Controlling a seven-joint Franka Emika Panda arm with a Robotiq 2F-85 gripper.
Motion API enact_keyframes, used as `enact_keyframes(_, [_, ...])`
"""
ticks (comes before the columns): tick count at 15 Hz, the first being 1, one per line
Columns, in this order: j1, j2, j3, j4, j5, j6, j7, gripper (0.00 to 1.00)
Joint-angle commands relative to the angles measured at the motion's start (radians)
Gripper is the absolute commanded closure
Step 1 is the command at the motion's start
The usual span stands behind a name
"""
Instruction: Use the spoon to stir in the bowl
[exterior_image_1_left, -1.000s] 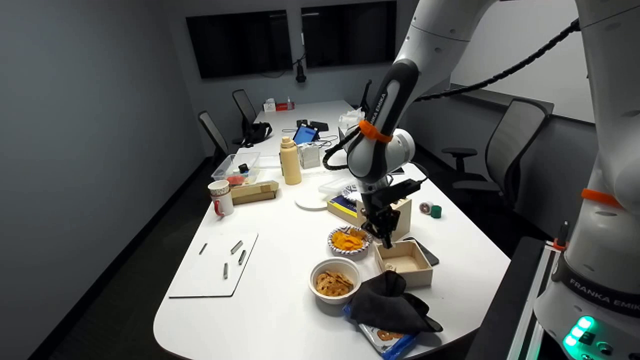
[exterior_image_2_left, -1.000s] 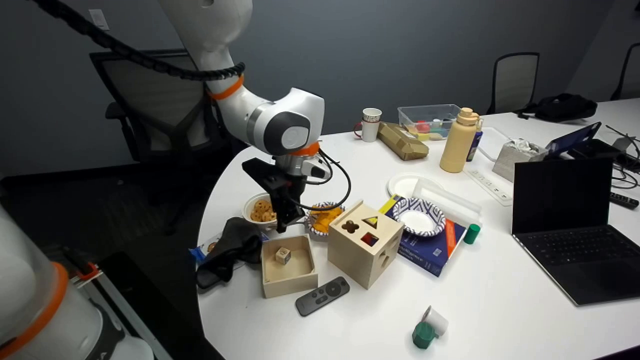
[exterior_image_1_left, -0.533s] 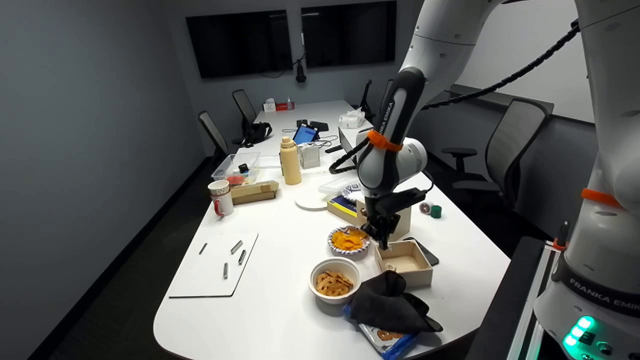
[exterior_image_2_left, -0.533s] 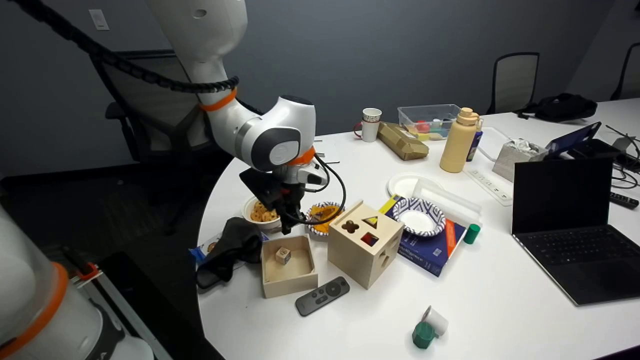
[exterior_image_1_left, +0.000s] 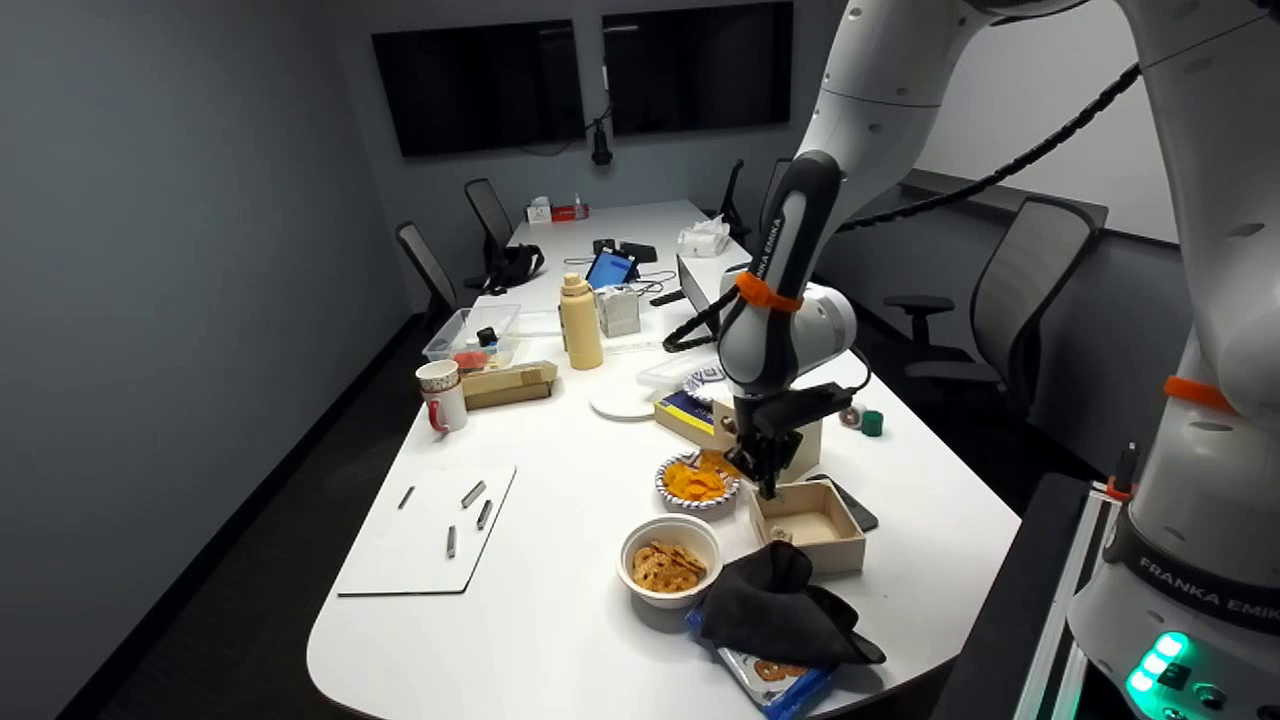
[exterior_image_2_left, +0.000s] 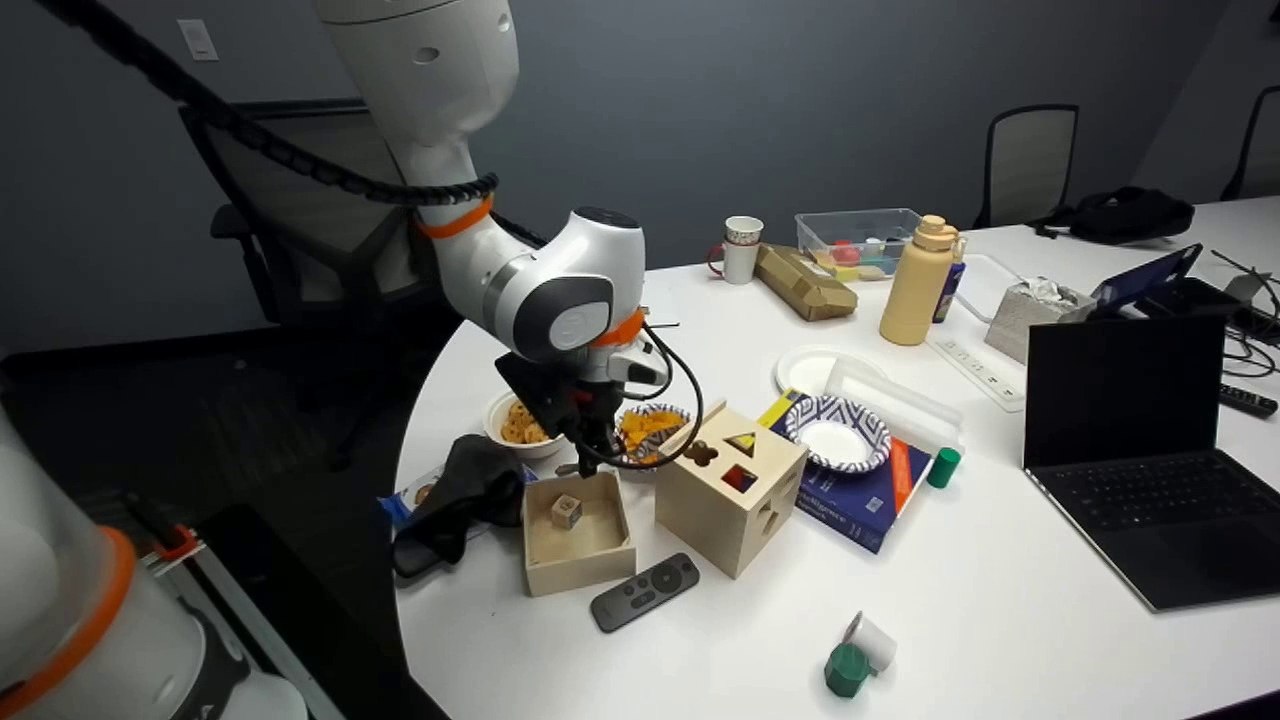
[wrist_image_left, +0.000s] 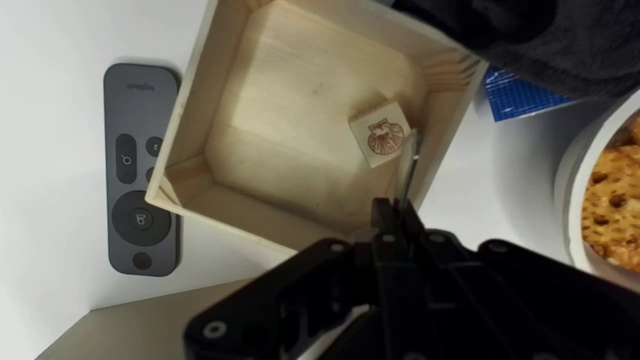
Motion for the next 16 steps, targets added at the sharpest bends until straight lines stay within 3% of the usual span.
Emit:
enact_keyframes(1, [-0.019, 0.048, 0.019, 0.048, 0.022, 0.017, -0.038, 0.99])
enact_keyframes(4, [-0.009, 0.069, 0.011, 0.079, 0.01, 0.008, -0.031, 0.99])
enact_keyframes(5, [-0.007, 0.073, 0.008, 0.085, 0.009, 0.005, -0.027, 0.73])
enact_keyframes(7, [-0.001, 0.069, 0.0, 0.087, 0.004, 0.007, -0.019, 0.64])
enact_keyframes(14, [0.014, 0.022, -0.027, 0.069, -0.01, -0.001, 0.002, 0.11])
enact_keyframes(16, [0.015, 0.017, -0.029, 0.071, -0.011, -0.002, 0.002, 0.0])
